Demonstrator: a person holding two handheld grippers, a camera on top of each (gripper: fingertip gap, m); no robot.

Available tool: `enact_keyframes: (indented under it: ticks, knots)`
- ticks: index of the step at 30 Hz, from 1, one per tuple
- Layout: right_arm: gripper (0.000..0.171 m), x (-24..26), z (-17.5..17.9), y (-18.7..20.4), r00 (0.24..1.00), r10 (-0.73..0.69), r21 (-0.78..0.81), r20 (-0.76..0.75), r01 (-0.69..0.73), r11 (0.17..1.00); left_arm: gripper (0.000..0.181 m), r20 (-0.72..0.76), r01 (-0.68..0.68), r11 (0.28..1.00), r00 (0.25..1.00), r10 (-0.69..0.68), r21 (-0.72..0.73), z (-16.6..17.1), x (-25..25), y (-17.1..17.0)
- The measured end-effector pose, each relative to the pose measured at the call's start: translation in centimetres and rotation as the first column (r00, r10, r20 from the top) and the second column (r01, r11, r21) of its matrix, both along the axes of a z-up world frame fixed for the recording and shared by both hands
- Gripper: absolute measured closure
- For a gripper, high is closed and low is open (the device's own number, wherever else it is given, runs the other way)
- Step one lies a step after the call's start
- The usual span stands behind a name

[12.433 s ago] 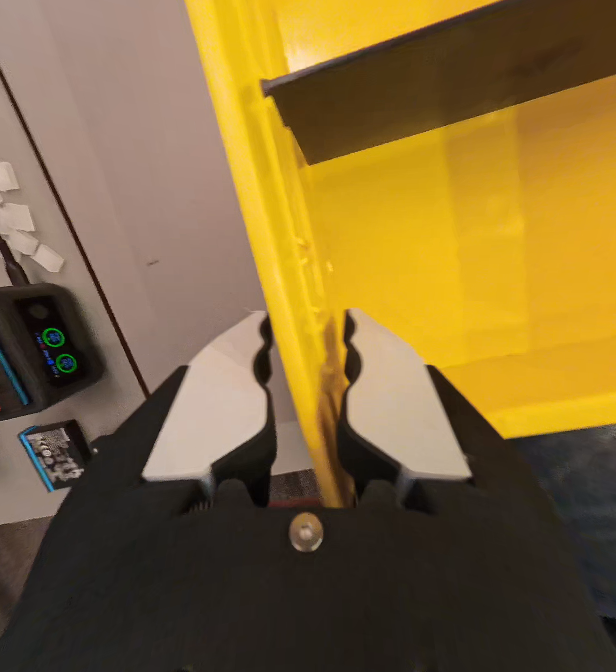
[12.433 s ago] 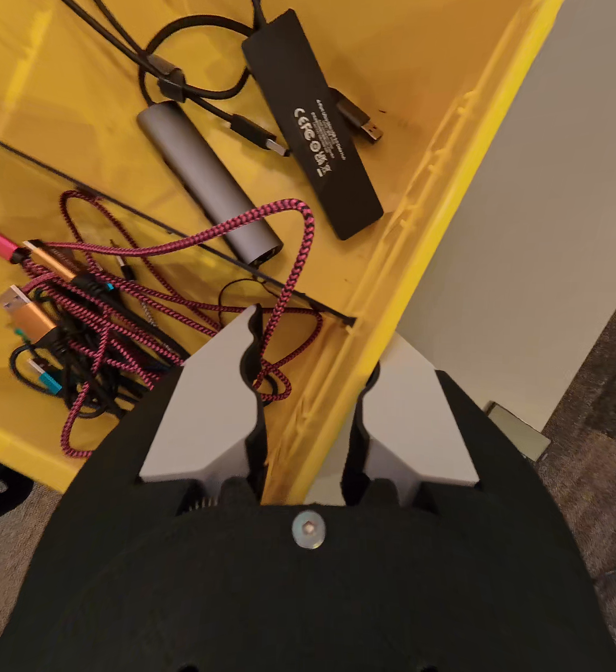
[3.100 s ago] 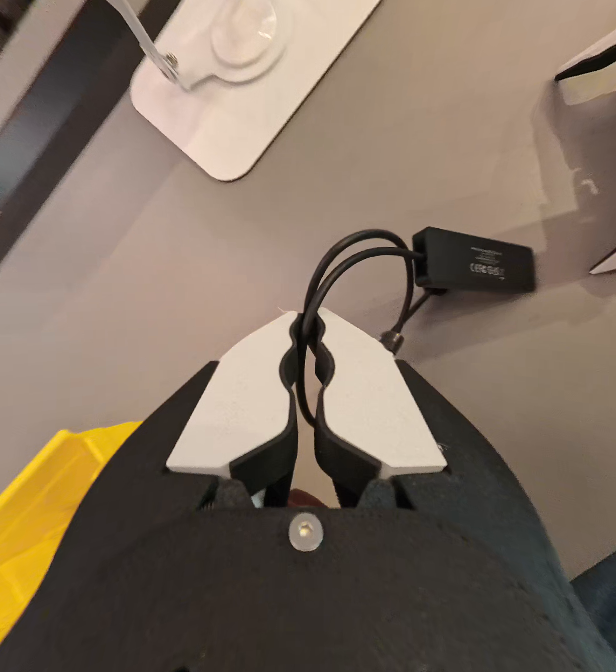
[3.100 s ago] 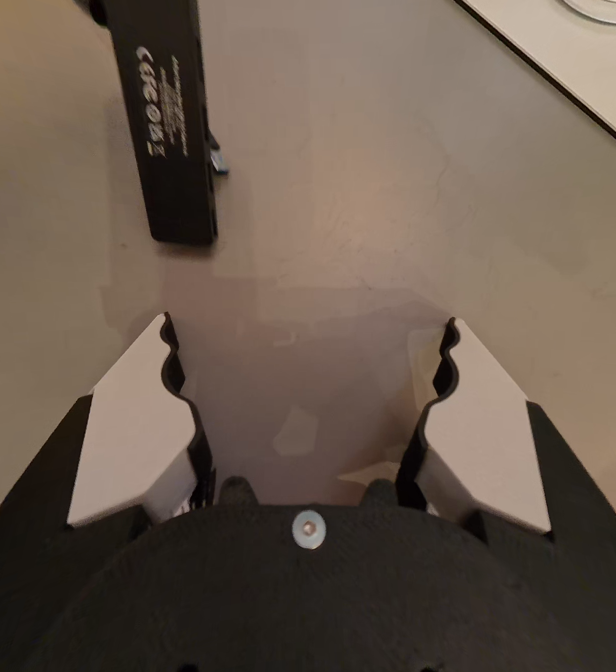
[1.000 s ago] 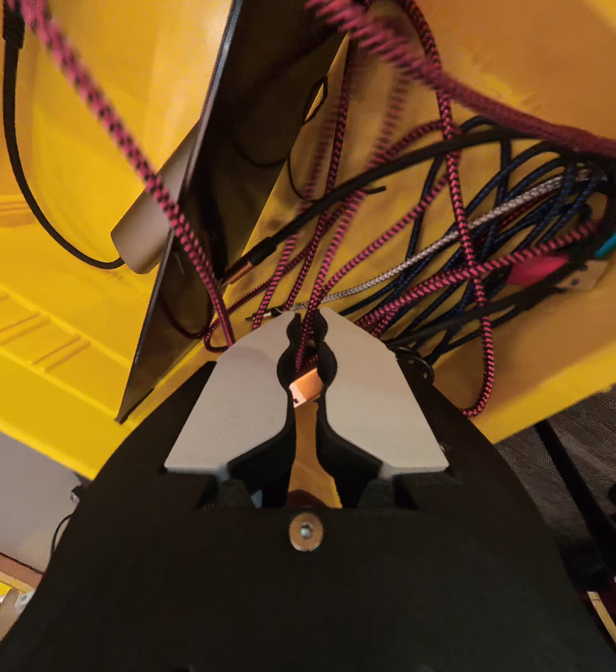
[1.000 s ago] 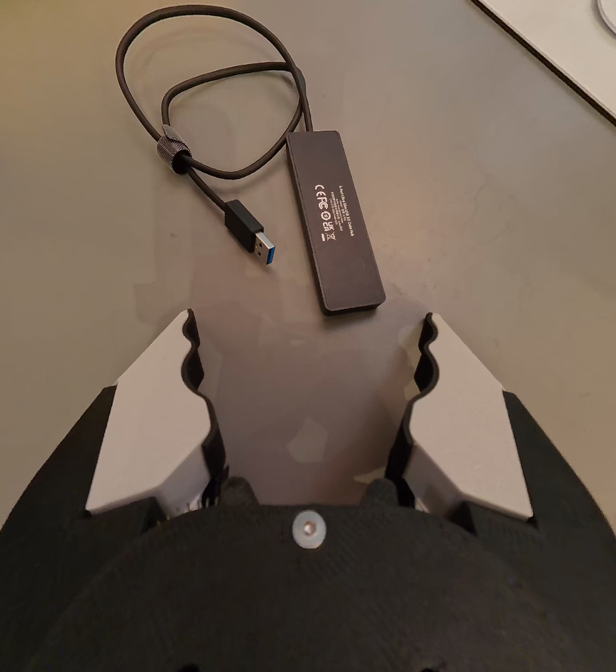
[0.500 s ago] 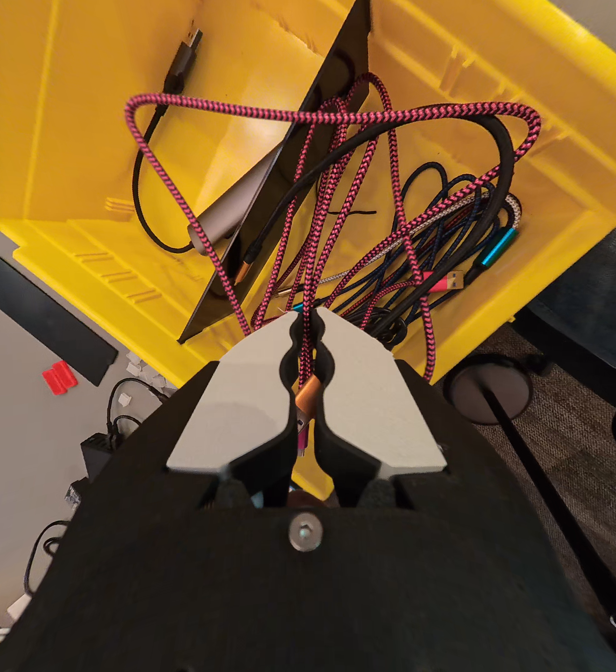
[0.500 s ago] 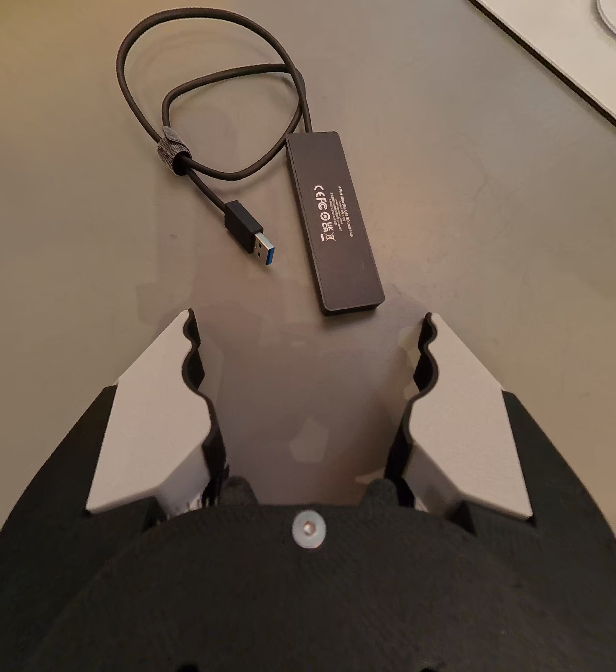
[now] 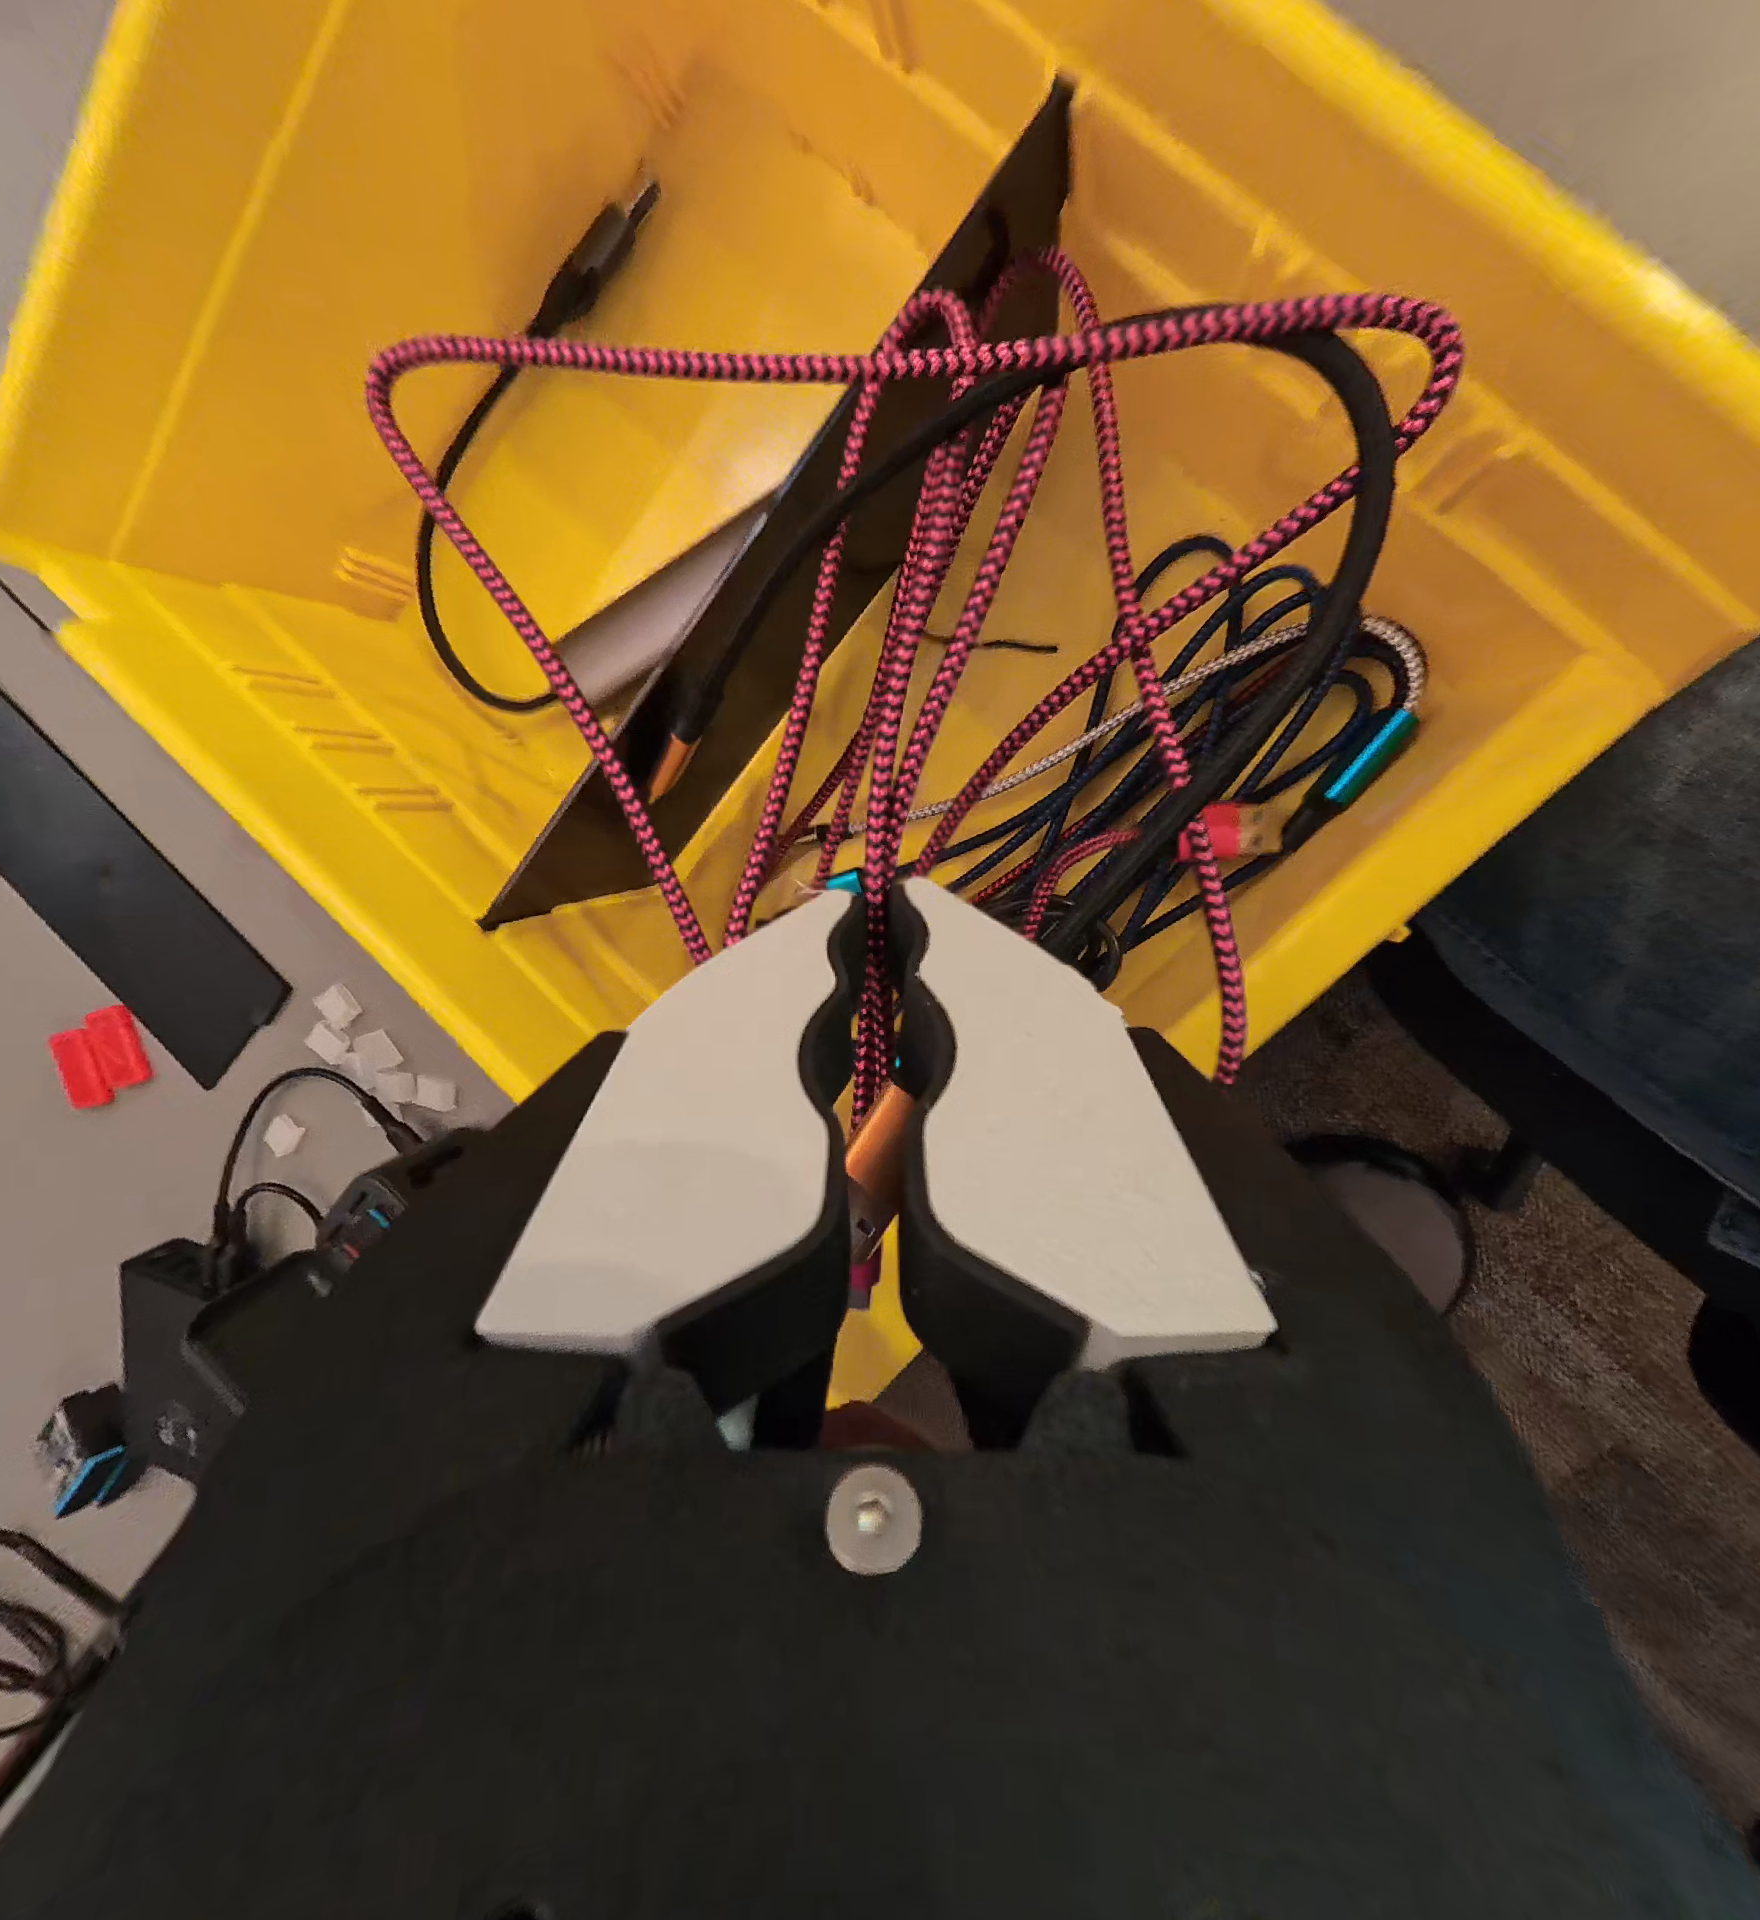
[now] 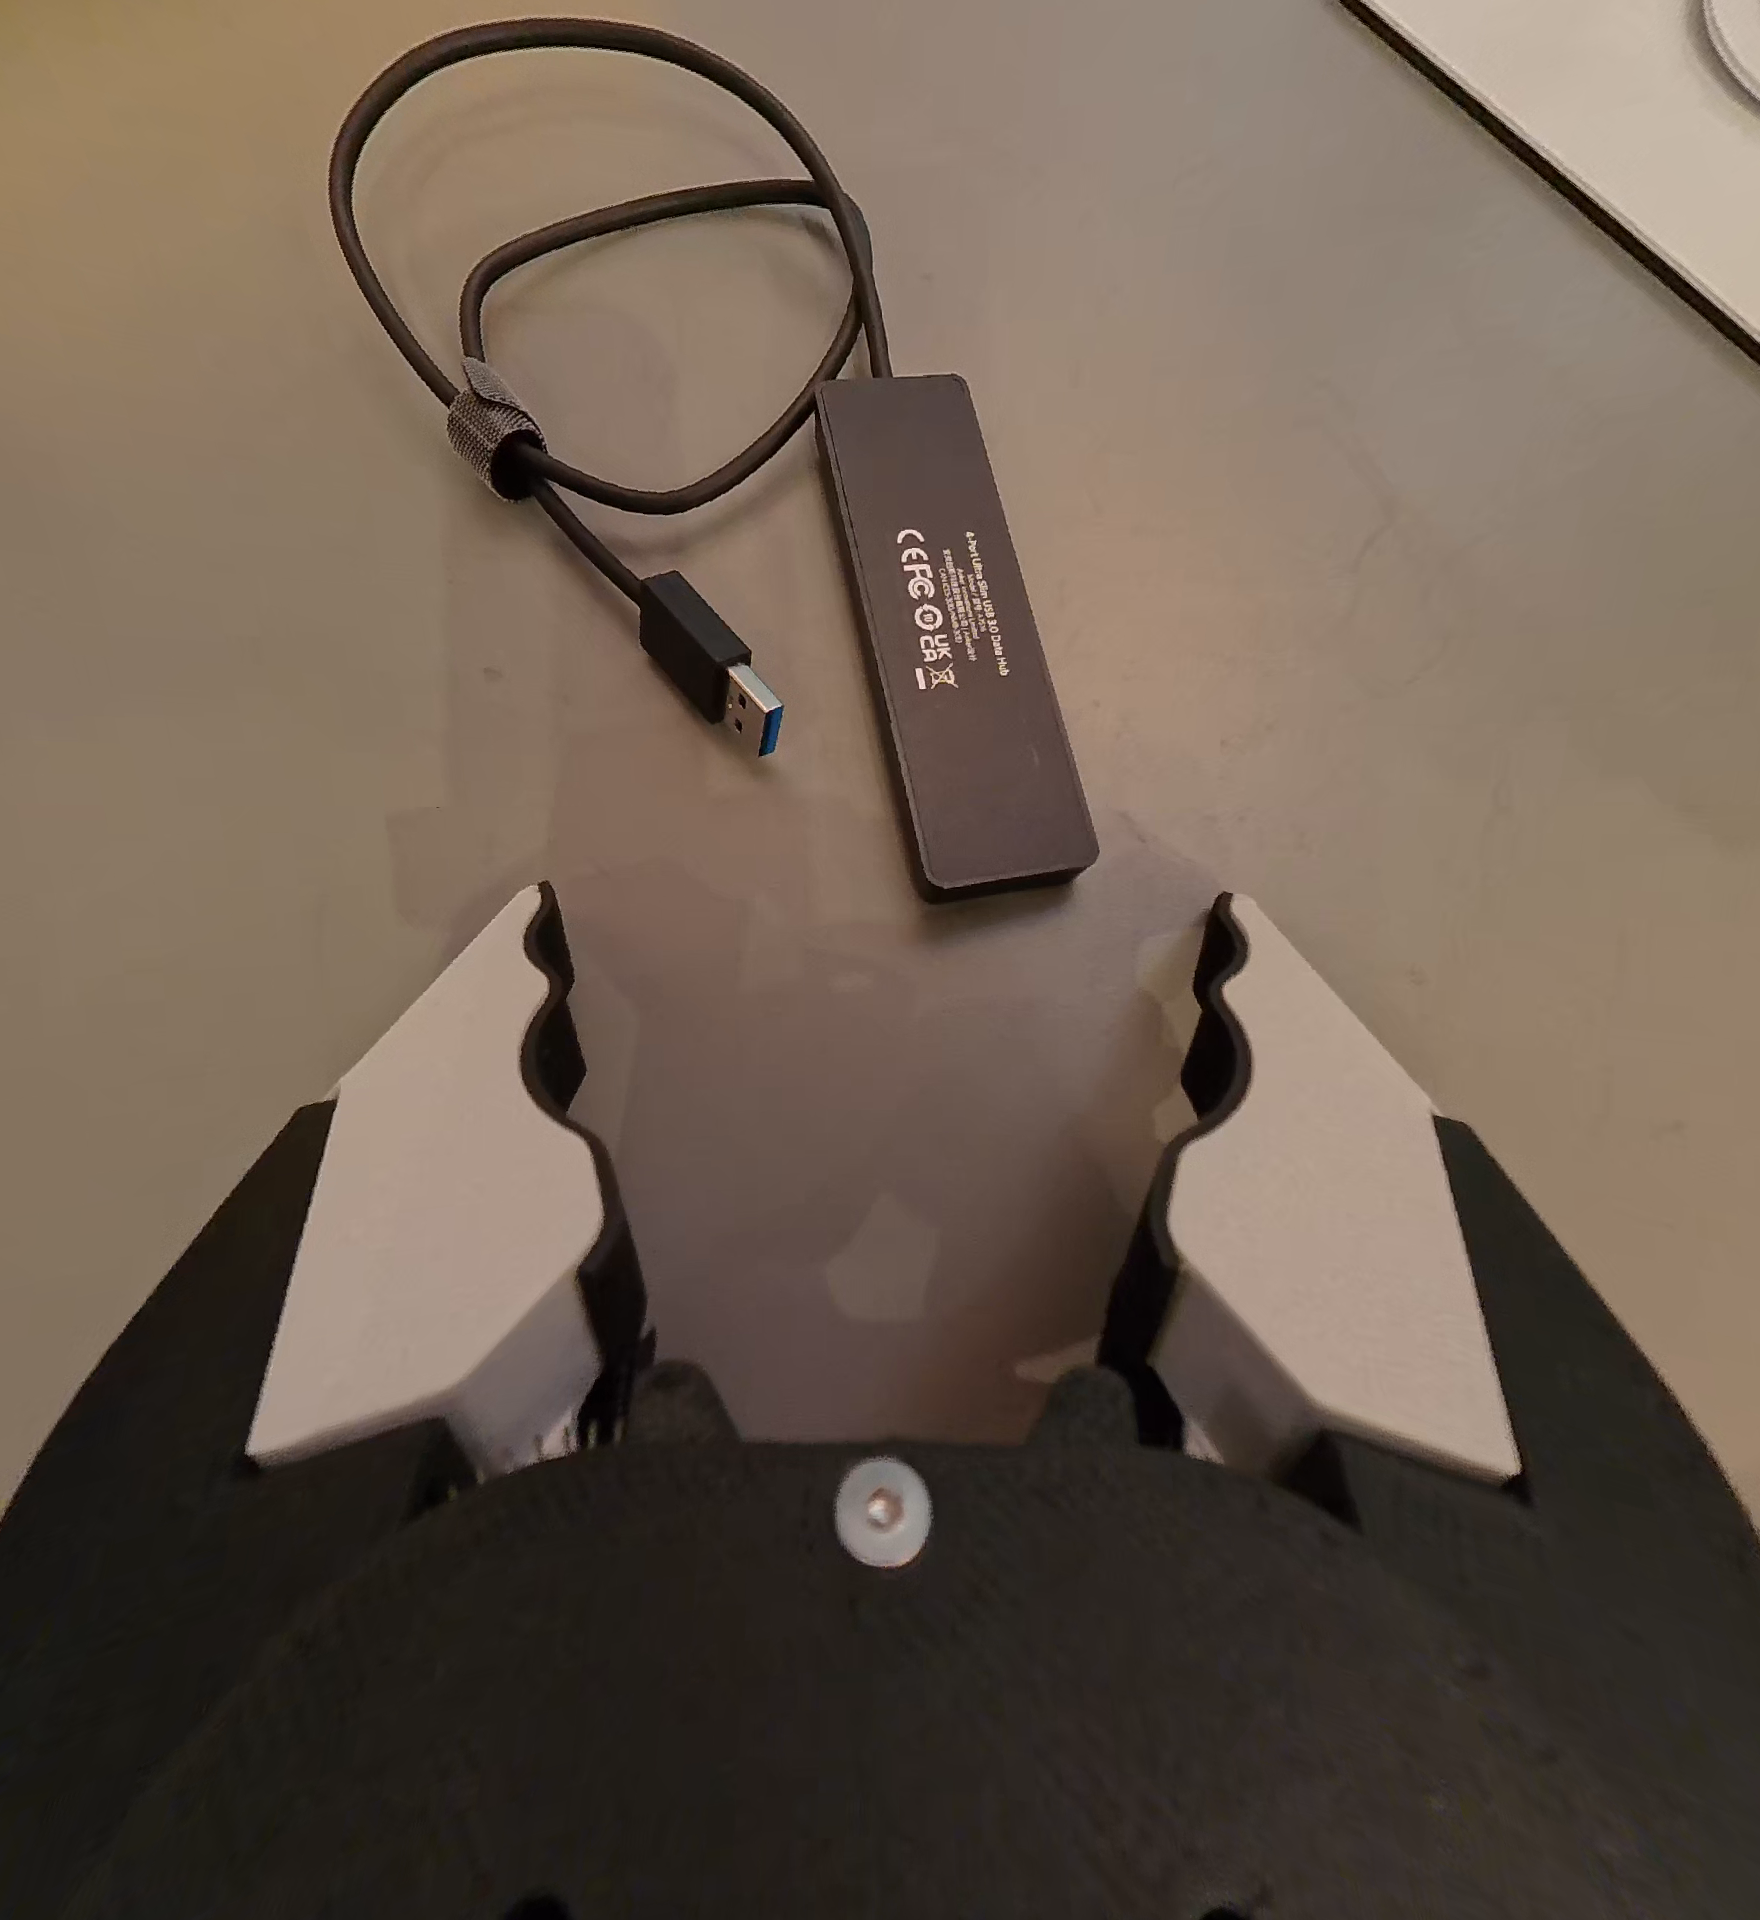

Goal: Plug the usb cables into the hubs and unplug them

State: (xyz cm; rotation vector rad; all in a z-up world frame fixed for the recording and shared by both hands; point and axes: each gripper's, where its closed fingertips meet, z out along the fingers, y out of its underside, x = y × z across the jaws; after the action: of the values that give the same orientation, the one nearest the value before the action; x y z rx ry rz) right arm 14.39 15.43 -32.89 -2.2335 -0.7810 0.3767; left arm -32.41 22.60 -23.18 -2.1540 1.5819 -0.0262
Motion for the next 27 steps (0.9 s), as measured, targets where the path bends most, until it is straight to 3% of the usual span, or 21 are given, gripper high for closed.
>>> enact_keyframes:
  ticks: [6, 14, 18, 23, 27]
  knots:
    - [0.053, 0.0, 0.0, 0.0, 1.000, 0.001, 0.000, 0.001, -0.001, 1.000, 0.173, -0.144, -0.013, 0.998, 0.990, 0.004, -0.067, -4.2, -0.8, -0.3]
    - [0.053, 0.0, 0.0, 0.0, 1.000, 0.000, 0.001, 0.003, 0.000, 1.000, 0.162, -0.088, 0.010, 1.000, 0.996, -0.011, -0.013, -1.7, 0.8, -0.4]
    - [0.053, 0.0, 0.0, 0.0, 1.000, -0.001, 0.001, 0.002, 0.001, 1.000, 0.165, -0.067, 0.087, 0.994, 0.994, -0.091, -0.065, -1.1, 1.7, -2.5]
    - [0.053, 0.0, 0.0, 0.0, 1.000, -0.002, 0.000, -0.001, 0.002, 1.000, 0.161, -0.262, 0.166, 0.981, 0.947, -0.188, -0.103, -3.8, 1.2, -4.0]
    - [0.053, 0.0, 0.0, 0.0, 1.000, -0.001, 0.002, 0.007, 0.001, 1.000, 0.169, -0.269, 0.182, 0.975, 0.940, -0.212, -0.130, -5.4, 2.0, -3.9]
